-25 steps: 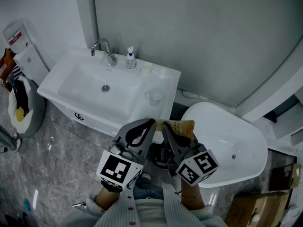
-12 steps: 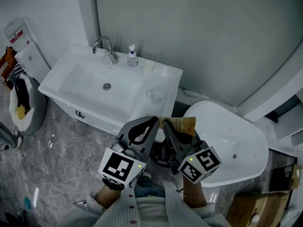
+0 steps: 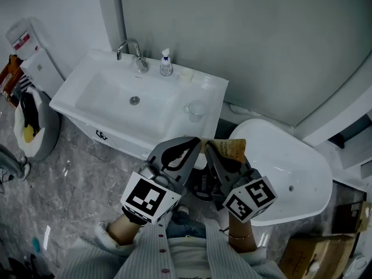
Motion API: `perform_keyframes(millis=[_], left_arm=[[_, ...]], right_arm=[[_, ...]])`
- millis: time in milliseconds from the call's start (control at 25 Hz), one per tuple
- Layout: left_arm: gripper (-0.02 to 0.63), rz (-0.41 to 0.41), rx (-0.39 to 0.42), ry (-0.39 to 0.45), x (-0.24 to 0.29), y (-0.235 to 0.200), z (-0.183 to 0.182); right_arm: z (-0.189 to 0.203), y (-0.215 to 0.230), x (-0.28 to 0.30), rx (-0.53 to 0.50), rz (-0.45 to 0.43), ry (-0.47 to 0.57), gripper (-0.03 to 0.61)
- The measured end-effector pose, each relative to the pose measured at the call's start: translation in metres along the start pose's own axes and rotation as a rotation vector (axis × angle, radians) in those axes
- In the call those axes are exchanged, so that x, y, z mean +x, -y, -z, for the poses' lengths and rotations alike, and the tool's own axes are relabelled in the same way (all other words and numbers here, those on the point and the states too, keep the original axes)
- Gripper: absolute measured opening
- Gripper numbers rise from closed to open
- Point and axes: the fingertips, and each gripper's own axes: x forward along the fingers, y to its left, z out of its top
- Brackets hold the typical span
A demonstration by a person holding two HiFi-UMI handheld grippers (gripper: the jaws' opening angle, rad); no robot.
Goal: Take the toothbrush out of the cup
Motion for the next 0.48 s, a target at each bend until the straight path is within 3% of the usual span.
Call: perform_keyframes(millis=[480], left_arm=[[0.017,0.122,0.052,0.075,0.003,0.014,-0.017]], right_arm=[[-0.011,0.013,-0.008,-0.02,0.047,0.019,0.044]])
